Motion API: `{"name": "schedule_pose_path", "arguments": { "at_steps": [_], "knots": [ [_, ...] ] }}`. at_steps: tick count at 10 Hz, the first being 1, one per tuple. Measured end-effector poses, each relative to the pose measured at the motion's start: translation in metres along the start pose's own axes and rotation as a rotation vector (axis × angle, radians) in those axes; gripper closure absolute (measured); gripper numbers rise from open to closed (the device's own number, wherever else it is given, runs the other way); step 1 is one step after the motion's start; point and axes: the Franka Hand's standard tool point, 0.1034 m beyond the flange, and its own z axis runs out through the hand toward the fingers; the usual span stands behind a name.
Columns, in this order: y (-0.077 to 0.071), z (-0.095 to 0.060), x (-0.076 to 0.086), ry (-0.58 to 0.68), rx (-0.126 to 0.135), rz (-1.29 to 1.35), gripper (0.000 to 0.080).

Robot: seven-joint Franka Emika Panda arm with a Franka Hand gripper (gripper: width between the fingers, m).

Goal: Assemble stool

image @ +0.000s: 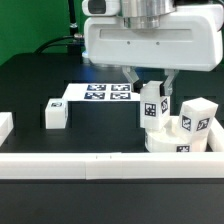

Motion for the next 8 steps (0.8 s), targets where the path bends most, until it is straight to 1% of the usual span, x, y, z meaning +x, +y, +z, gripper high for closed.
{"name": "schedule_pose_path", "arguments": {
  "at_steps": [1,2,3,4,8],
  "knots": [
    [-0.0020,0.0004,-0.0016,-0.006,0.010,0.115,0.0463],
    [-0.0046,0.0009,-0.0022,-0.011,0.034,0.285,0.0463],
    [-0.0067,0.0011,-0.0019,-0.007,0.048,0.384,0.0463],
    [-0.0091,0.0009,-0.0033,-0.005,0.050,0.506,0.0463],
    [-0.0108,0.0011,-0.0046,-0.024,0.058,0.868,0.0463]
  ]
}}
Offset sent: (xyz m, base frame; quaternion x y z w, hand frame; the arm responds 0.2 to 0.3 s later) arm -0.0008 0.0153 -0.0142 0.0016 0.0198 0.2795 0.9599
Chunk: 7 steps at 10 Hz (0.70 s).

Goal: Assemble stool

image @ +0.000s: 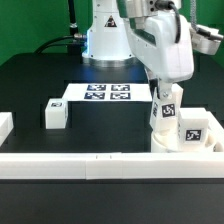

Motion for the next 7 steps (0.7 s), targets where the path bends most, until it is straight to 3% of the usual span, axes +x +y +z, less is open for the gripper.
{"name": "schedule_pose_path", "arguments": {
  "at_steps": [4,7],
  "knots": [
    [-0.0017,0.0012,-0.0045,-0.056,0.085,0.553,0.0463],
    [-0.0034,0.0016,-0.0059,-0.095,0.092,0.765,0.0463]
  ]
}}
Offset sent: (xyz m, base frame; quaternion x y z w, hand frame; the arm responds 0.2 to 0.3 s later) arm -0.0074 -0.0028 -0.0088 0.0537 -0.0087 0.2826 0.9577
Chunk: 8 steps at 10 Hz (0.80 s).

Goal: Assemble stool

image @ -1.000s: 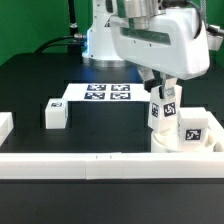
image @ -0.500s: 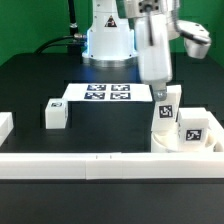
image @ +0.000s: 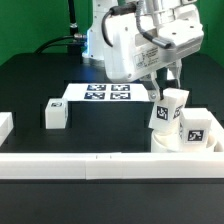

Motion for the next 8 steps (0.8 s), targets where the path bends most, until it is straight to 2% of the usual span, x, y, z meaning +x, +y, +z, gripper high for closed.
{"name": "schedule_pose_path", "arguments": {
  "at_steps": [3,4,5,6,8],
  "knots": [
    [-0.001,0.000,0.000,-0.030,-0.024,0.087,0.0463],
    [0.001,0.001,-0.002,-0.042,-0.028,0.106,0.0379],
    [0.001,0.002,-0.002,-0.042,-0.027,0.038,0.0245],
    [0.002,0.000,-0.002,-0.043,-0.035,0.003,0.0179],
    [0.003,-0.015,-0.011,-0.066,-0.062,-0.119,0.0156]
  ]
}}
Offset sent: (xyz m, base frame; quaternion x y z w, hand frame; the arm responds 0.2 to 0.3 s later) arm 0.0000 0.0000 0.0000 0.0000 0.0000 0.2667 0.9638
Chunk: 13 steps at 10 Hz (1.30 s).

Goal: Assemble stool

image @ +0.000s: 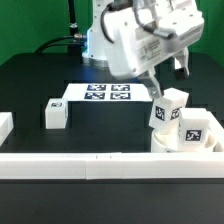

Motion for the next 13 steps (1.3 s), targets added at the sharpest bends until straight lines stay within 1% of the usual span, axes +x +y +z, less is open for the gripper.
{"name": "schedule_pose_path", "arguments": {
  "at_steps": [1,4,5,6,8,9,10,13],
  "knots": [
    [0.000,-0.006,-0.004,-0.009,0.007,-0.081,0.0151],
    [-0.001,-0.004,-0.002,-0.004,0.007,-0.421,0.0150],
    [0.001,-0.004,-0.002,0.005,-0.006,-0.569,0.0150],
    [0.002,-0.002,-0.002,0.027,-0.025,-0.762,0.0150],
    [0.008,0.001,-0.006,0.055,-0.050,-1.074,0.0150],
    [0.012,0.004,-0.008,0.077,-0.074,-1.219,0.0150],
    [0.011,0.005,-0.005,0.070,-0.079,-1.358,0.0150],
    [0.009,0.003,-0.002,0.075,-0.097,-1.623,0.0150]
  ]
}}
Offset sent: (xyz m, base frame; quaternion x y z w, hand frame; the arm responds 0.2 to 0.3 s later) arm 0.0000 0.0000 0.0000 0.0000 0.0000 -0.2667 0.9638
